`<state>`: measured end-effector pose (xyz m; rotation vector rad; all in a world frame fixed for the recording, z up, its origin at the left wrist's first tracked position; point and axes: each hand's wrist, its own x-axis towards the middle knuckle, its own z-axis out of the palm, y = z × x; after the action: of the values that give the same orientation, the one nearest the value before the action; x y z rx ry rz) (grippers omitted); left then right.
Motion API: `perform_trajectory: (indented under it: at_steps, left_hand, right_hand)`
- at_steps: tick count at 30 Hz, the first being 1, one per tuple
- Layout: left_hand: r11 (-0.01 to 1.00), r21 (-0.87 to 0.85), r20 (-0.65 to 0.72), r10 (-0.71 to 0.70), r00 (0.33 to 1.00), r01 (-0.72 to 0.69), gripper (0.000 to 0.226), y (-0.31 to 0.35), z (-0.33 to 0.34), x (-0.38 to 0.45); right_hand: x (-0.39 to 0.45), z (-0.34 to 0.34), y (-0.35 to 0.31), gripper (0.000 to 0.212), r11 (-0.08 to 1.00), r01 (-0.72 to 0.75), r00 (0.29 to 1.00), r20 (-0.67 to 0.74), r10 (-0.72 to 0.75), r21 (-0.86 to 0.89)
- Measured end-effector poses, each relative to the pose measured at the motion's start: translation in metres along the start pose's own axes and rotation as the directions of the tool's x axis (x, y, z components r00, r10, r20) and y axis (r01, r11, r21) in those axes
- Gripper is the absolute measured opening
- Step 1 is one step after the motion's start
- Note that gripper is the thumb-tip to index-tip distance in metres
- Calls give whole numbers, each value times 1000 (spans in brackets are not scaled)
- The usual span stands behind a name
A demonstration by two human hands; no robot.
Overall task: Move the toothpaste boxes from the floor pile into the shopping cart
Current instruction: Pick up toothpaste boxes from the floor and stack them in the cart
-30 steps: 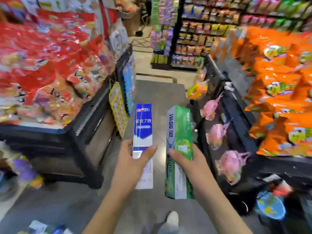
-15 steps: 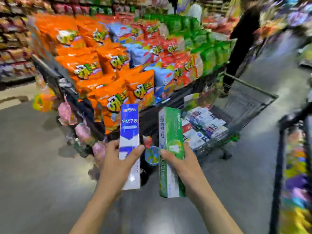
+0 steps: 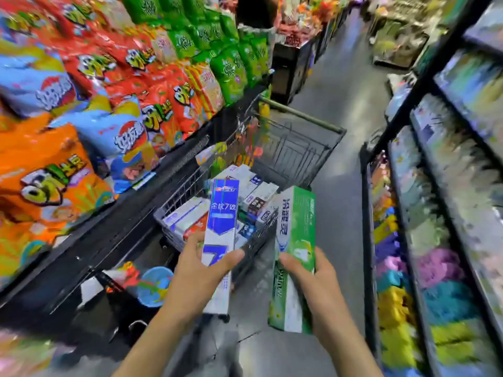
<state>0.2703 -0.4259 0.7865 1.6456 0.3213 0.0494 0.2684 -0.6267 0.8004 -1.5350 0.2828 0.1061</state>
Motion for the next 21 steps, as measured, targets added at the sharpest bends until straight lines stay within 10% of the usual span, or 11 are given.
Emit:
perform_trajectory:
  at_steps: [11, 21]
  left_hand:
    - [996, -21, 156, -82, 984, 86, 48, 0, 84, 180]
    - [985, -33, -17, -168, 986, 167, 43, -10, 114, 293]
  right_hand:
    - [167, -26, -42, 37, 970, -82, 996, -40, 75, -229]
    - [326, -33, -57, 32, 748, 143, 986, 157, -53, -648]
